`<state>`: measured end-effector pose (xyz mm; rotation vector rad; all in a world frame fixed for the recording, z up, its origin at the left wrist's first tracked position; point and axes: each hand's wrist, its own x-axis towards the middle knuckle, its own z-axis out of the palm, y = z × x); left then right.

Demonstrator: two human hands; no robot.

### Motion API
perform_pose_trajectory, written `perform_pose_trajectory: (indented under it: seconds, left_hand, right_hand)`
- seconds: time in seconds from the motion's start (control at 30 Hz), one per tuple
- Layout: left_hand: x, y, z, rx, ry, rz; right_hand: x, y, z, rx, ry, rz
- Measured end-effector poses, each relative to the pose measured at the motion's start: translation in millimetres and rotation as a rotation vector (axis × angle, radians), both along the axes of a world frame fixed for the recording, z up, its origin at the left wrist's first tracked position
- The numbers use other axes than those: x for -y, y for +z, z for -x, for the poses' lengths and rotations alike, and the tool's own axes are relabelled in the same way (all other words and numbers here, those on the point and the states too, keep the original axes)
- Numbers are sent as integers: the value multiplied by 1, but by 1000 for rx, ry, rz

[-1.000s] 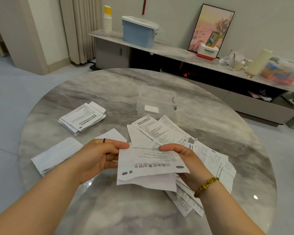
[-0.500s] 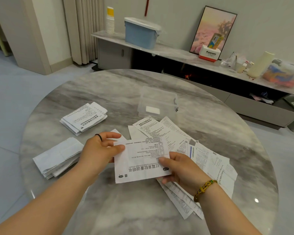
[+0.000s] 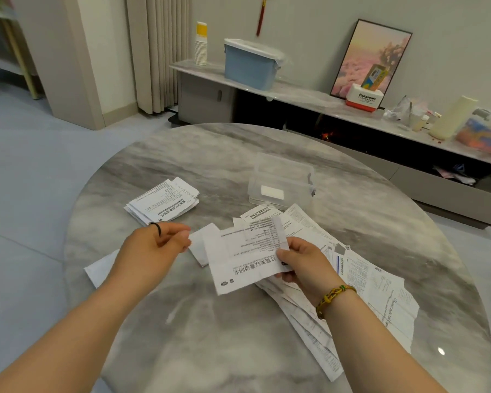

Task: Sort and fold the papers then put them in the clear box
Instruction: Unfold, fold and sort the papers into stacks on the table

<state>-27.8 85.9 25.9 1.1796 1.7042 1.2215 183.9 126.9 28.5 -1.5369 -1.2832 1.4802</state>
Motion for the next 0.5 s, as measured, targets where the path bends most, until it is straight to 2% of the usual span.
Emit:
perform_pose_trajectory:
  seconds: [0.1,0.2,0.37,0.5]
  left_hand:
    - [2,-5,22,-334,59,91]
    - [4,-9,39,-576,-6,234]
    - [3,-14,58,-761,-162,314]
    - [0,-19,61,-835,-249,355]
  right_hand:
    - [-22,1,13,21,-12,-14]
    - [-48,1,33,78,6,-15]
    - [-83,3,74,177,79,-41]
    - [-103,7,114,255,140,-68]
